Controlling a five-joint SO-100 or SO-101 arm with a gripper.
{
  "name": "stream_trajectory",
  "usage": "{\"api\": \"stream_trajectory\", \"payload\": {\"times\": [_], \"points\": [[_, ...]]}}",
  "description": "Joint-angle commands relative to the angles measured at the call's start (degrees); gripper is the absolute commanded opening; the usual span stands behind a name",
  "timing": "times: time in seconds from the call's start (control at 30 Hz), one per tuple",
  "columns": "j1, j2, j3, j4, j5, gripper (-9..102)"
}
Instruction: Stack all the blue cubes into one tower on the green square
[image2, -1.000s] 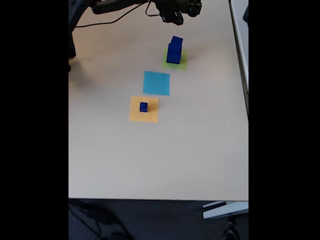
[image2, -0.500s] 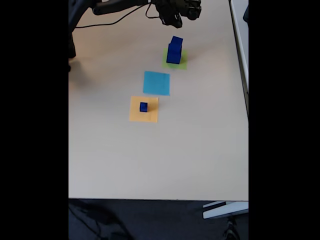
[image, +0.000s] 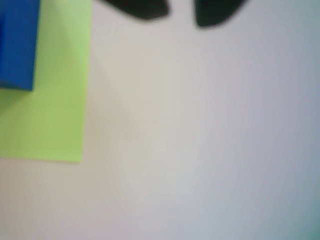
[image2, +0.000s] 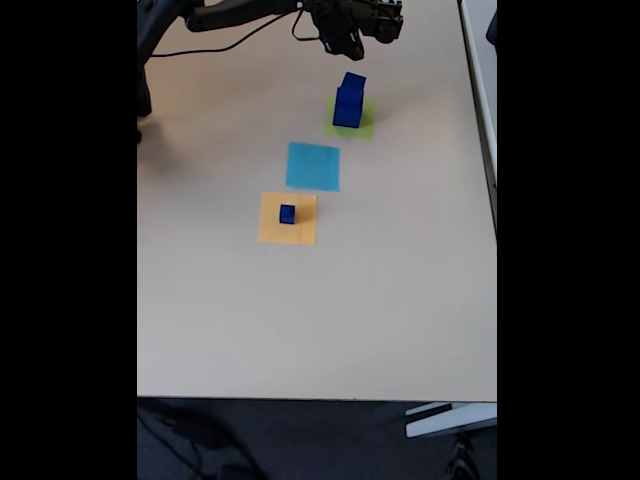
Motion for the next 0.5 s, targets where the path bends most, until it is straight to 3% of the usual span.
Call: {"api": "stream_trajectory", "payload": {"times": [0.0, 0.47], "points": [[0.4, 1.2, -3.3, 0.5, -0.5, 0], [1.0, 1.0, -2.8, 1.8, -0.9, 0]]}}
